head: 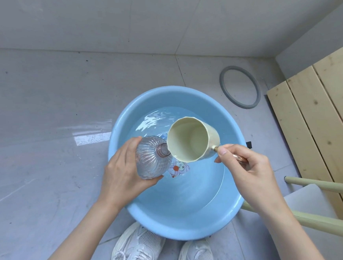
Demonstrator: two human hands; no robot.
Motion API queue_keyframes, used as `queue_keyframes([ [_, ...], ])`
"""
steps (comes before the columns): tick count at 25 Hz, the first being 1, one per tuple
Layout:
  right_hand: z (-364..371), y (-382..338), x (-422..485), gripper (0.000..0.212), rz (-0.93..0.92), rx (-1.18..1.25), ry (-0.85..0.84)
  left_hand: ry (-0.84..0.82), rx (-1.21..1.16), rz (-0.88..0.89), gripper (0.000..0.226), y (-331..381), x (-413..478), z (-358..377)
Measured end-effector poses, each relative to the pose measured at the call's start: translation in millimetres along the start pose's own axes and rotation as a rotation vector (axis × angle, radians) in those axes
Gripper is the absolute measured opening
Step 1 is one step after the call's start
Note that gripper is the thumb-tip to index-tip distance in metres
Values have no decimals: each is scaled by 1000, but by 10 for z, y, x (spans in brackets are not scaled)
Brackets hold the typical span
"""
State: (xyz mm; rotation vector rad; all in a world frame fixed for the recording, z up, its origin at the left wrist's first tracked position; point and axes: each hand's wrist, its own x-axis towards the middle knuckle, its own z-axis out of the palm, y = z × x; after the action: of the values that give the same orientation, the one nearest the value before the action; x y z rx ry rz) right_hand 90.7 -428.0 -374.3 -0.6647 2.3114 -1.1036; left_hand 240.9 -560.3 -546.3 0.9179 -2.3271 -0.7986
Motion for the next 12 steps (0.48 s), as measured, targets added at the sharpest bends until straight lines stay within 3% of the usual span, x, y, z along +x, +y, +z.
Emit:
queue_keyframes([
  [12,-15,60,6,22,-22,-10,2,13,18,11,103,-6,-5,25],
])
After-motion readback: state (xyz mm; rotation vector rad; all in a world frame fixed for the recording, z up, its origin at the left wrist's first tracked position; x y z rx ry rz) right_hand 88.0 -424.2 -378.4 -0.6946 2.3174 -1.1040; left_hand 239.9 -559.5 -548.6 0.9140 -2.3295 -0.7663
